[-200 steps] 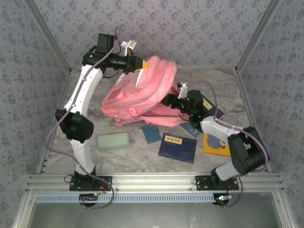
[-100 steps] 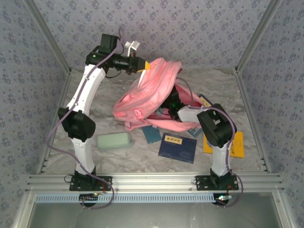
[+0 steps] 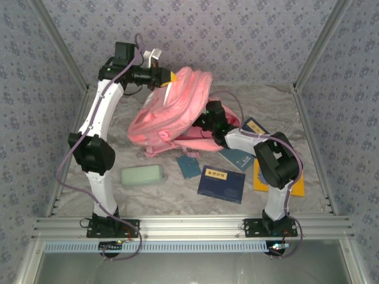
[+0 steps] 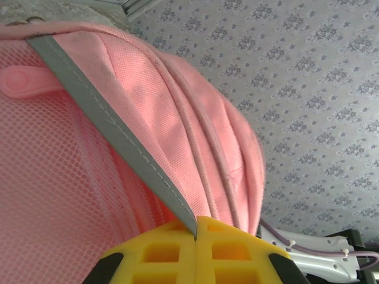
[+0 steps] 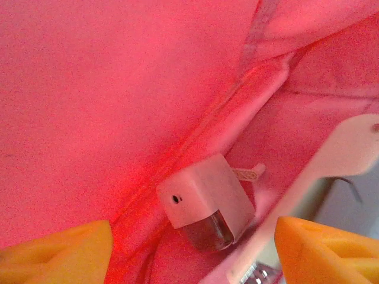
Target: Pack the student bag
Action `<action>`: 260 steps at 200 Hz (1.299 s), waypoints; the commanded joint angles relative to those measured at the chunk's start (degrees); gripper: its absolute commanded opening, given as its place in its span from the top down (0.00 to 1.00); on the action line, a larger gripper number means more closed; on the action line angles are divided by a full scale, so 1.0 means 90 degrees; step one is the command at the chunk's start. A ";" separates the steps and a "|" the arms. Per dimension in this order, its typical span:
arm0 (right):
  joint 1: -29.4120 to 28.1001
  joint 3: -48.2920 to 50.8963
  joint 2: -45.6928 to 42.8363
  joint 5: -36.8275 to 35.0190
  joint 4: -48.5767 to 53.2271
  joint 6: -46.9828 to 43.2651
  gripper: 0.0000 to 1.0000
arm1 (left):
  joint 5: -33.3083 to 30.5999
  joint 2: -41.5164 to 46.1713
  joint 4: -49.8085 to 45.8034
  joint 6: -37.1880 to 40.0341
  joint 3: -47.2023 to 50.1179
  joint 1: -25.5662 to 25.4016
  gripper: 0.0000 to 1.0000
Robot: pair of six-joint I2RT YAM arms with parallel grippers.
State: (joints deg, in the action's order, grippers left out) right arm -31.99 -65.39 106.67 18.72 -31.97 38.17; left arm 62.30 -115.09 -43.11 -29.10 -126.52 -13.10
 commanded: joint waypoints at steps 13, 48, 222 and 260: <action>0.0107 0.0392 -0.0635 -0.0383 0.0263 -0.0447 0.28 | 0.0352 0.0346 0.0696 0.0007 -0.0254 0.0146 1.00; 0.0153 0.1357 -0.1857 -0.1110 0.0653 -0.1038 0.33 | -0.0276 0.0497 0.0333 0.0276 -0.0130 0.0440 1.00; -0.2169 -0.0520 -0.1876 -0.2516 0.7705 -0.2868 0.27 | -0.1106 0.0501 0.3786 -0.1623 0.3094 0.0884 1.00; -0.2310 -0.1369 -0.0584 -0.2654 0.8358 -0.2596 0.19 | -0.1288 0.0473 0.4382 -0.2288 0.3703 0.0844 1.00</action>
State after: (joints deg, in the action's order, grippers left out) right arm -52.95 -72.88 96.82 -3.68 35.07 13.67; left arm 52.80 -111.55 -10.74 -44.53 -95.92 -6.11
